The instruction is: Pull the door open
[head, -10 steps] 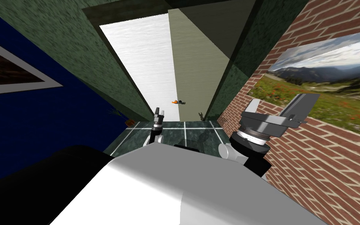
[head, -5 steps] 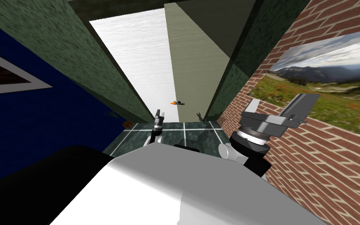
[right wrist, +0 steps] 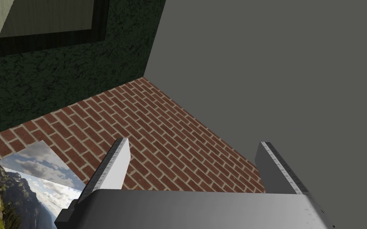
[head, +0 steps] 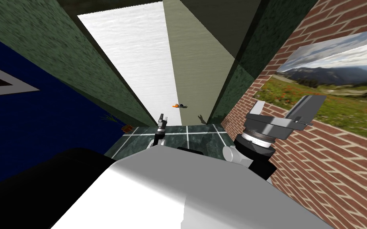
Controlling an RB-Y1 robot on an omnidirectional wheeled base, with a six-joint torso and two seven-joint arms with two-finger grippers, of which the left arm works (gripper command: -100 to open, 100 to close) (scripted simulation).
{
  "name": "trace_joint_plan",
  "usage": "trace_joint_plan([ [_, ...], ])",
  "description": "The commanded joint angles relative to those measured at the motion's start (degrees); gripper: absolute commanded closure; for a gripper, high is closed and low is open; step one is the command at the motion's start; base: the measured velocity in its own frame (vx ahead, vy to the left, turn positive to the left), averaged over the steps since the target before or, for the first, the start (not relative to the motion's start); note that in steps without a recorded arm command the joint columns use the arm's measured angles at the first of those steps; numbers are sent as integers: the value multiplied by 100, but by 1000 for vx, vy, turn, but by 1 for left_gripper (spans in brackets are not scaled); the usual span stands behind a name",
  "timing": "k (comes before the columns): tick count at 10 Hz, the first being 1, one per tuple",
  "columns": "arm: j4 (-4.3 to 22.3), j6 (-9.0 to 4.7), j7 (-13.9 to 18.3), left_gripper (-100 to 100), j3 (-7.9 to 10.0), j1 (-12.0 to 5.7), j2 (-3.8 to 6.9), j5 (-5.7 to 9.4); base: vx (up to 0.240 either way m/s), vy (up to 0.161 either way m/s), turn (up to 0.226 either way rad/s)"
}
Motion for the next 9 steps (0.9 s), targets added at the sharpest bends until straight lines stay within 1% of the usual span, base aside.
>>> trace_joint_plan([
  [1,194,-18,12,-100,38,-82,24,20,63,13,-13],
  [6,797,-98,84,-100,150,-188,100,94,91,5,-33],
  [7,1038,-130,114,-100,194,-230,128,124,126,6,-54],
  [8,1158,-146,128,-100,216,-251,141,138,144,-2,-40],
  [9,1399,-178,157,-100,261,-294,169,168,172,20,-50],
])
